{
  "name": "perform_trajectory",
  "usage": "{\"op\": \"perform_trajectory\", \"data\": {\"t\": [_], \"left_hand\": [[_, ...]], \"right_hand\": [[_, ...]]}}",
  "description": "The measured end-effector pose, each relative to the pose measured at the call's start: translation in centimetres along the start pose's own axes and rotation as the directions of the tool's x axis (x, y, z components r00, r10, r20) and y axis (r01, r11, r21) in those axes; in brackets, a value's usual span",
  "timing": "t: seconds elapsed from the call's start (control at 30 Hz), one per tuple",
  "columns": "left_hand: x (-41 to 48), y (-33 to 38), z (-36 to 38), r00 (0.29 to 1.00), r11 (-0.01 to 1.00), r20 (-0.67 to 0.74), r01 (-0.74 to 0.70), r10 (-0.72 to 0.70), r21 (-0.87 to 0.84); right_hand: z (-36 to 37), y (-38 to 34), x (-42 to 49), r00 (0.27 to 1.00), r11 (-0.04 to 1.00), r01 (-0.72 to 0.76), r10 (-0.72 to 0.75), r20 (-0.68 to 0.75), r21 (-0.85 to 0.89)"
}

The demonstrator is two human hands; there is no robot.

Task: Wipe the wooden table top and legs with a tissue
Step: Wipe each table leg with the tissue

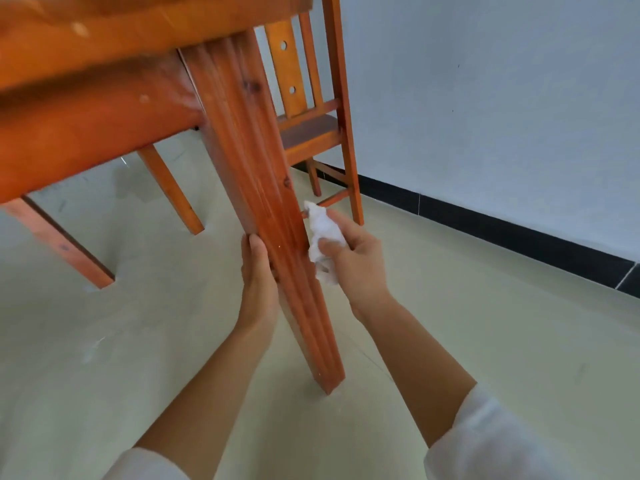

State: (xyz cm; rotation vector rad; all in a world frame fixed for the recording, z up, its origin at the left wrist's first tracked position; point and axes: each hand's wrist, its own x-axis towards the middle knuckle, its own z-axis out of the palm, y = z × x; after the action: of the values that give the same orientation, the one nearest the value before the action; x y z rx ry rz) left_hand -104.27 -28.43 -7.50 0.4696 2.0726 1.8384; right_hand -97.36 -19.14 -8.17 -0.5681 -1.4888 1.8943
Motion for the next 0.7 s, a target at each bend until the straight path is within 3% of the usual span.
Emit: {"op": "perform_trajectory", "data": {"t": [0.07, 0.2, 0.3, 0.37, 0.5, 0.6, 0.7], "left_hand": [[0.2, -0.2, 0.5, 0.998, 1.000, -0.056, 0.003, -0.004, -0.006], [1.1, -1.5, 1.2, 0.991, 1.000, -0.136, -0.016, 0.015, -0.004], [1.6, -1.4, 1.3, 0.988, 0.995, -0.153, -0.010, -0.005, -0.097], [1.5, -0.9, 1.8, 0.984, 0.989, -0.175, -0.008, -0.018, -0.150], [1.2, 0.9, 2.2, 0.960, 0.975, -0.228, 0.124, -0.165, -0.184], [1.0, 2.6, 1.3, 0.915, 0.931, -0.212, 0.302, -0.343, -0.205], [0.7, 4.5, 1.7, 0.855, 0.915, -0.331, 0.394, -0.399, -0.088]], "right_hand": [[0.2, 0.6, 0.3, 0.990, 0.986, -0.130, 0.135, 0.039, -0.104], [-1.3, 2.0, 1.5, 0.891, 0.898, -0.399, 0.427, 0.153, -0.185], [-1.8, 0.4, 3.6, 0.908, 0.923, -0.330, 0.367, 0.203, -0.197], [-1.5, -2.2, 5.7, 0.907, 0.959, -0.261, 0.284, 0.310, -0.115], [-0.4, -7.5, 9.0, 0.840, 0.958, -0.276, 0.200, 0.505, 0.080], [0.3, -8.9, 9.2, 0.792, 0.913, -0.392, 0.275, 0.545, 0.110], [0.2, -7.0, 8.7, 0.776, 0.881, -0.464, 0.453, 0.439, -0.089]]}}
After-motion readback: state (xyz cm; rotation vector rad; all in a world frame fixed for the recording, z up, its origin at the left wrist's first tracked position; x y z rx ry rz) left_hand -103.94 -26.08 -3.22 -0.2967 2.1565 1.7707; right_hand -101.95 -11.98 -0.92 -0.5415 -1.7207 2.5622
